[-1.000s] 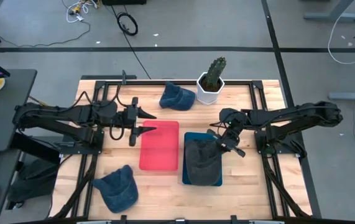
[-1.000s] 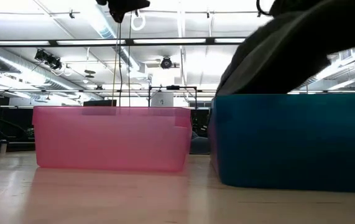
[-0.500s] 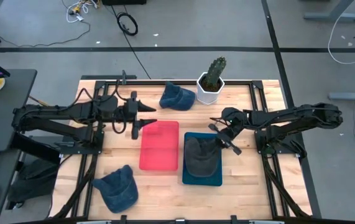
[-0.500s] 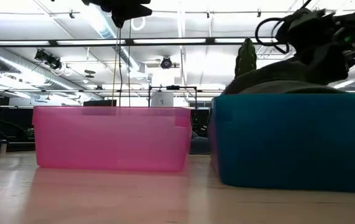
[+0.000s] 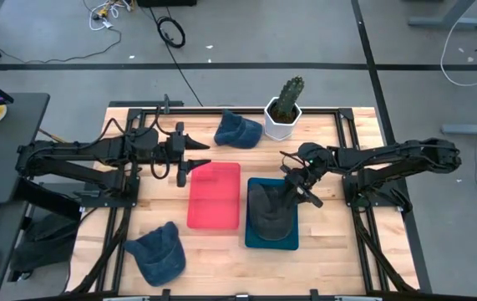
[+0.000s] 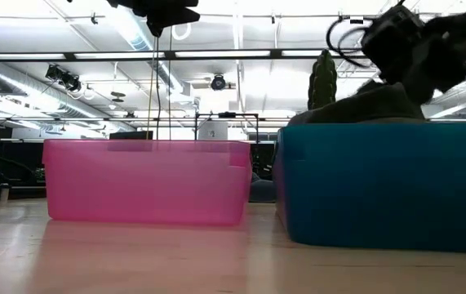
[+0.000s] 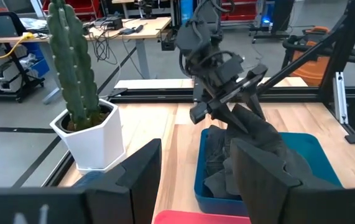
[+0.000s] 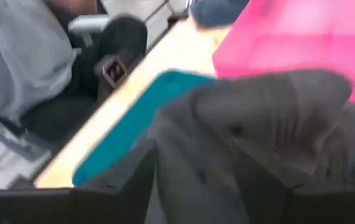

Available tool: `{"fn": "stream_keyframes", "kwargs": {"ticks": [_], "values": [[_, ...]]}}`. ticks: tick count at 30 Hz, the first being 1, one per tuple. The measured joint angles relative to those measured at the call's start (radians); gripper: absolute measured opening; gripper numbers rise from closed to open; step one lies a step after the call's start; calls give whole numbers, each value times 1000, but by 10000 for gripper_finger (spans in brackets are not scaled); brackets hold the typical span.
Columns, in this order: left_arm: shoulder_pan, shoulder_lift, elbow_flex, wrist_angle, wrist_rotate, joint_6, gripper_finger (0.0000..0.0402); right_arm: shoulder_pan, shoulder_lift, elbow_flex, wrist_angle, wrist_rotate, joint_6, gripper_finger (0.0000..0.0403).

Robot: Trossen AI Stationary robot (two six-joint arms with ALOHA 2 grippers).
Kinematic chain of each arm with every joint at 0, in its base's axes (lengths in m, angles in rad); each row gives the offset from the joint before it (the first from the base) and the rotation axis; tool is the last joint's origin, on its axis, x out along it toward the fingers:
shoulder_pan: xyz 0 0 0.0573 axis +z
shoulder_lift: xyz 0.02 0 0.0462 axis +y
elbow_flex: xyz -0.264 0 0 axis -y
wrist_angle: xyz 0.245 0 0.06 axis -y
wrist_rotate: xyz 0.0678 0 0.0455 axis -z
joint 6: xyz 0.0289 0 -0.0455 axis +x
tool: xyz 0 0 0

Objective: Pick & Place hat
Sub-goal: Put the black cap into the blue bin

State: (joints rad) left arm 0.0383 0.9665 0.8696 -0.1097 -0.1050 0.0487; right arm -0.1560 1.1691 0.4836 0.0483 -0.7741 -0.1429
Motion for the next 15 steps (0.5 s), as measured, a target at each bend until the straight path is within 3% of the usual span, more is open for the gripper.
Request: {"fn": "stream_keyframes", "kwargs": {"ticks": [7,15], "values": [[0,0,0,-17,0,0,195,8,-53,116,-62,30,57,245],[-18,-17,0,-52,0,-3,195,197,-19,273,-337,453,-32,225]]}}
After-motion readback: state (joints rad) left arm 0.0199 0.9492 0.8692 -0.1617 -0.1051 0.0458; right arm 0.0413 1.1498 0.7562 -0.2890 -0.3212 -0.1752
